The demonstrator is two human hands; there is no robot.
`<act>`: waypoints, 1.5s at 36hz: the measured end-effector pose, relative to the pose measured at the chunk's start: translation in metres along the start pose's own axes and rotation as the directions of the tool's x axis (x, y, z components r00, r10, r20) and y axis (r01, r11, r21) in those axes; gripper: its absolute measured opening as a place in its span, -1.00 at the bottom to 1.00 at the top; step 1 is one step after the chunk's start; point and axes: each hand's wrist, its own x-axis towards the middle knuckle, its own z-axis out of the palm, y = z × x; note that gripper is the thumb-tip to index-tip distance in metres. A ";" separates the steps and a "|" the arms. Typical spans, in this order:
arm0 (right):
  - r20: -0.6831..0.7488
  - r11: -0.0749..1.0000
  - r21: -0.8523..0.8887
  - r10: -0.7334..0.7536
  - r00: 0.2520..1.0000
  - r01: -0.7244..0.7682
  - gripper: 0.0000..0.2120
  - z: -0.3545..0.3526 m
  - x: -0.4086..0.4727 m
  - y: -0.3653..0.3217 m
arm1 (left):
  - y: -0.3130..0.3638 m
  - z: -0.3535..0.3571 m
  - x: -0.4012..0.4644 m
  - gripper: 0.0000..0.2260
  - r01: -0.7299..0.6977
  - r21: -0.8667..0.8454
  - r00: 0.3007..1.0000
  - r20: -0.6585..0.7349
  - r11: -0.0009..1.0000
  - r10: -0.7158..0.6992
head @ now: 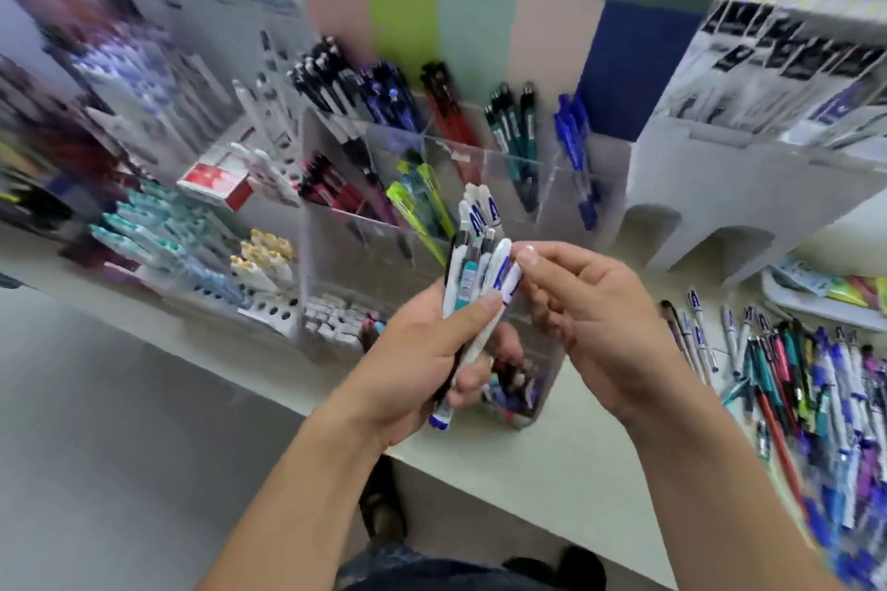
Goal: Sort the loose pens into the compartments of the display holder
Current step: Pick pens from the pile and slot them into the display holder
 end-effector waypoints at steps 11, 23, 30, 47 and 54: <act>-0.127 0.997 -0.001 -0.078 0.989 0.078 -0.77 0.091 0.048 -0.004 | 0.069 -0.096 0.012 -0.71 -0.048 0.143 0.993 0.110 0.989 0.033; -0.210 0.998 -0.042 -0.061 0.976 0.053 -0.73 0.092 0.034 -0.003 | 0.061 -0.095 0.017 -0.79 -0.026 0.165 0.994 0.111 0.986 0.007; -0.578 0.831 -0.331 -0.553 0.599 0.447 -0.83 0.040 0.029 -0.030 | 0.058 -0.098 0.023 -0.83 0.035 0.101 0.999 -0.007 0.994 -0.034; -0.213 0.309 -0.949 -0.463 0.860 -0.069 -0.68 0.049 0.063 0.001 | 0.052 -0.091 0.017 -0.82 0.049 -0.091 0.995 0.086 0.995 -0.041; -0.204 0.820 -0.569 -0.222 0.954 0.069 -0.84 0.086 0.037 -0.013 | 0.047 -0.090 0.020 -0.76 0.012 0.044 0.997 0.071 0.999 -0.015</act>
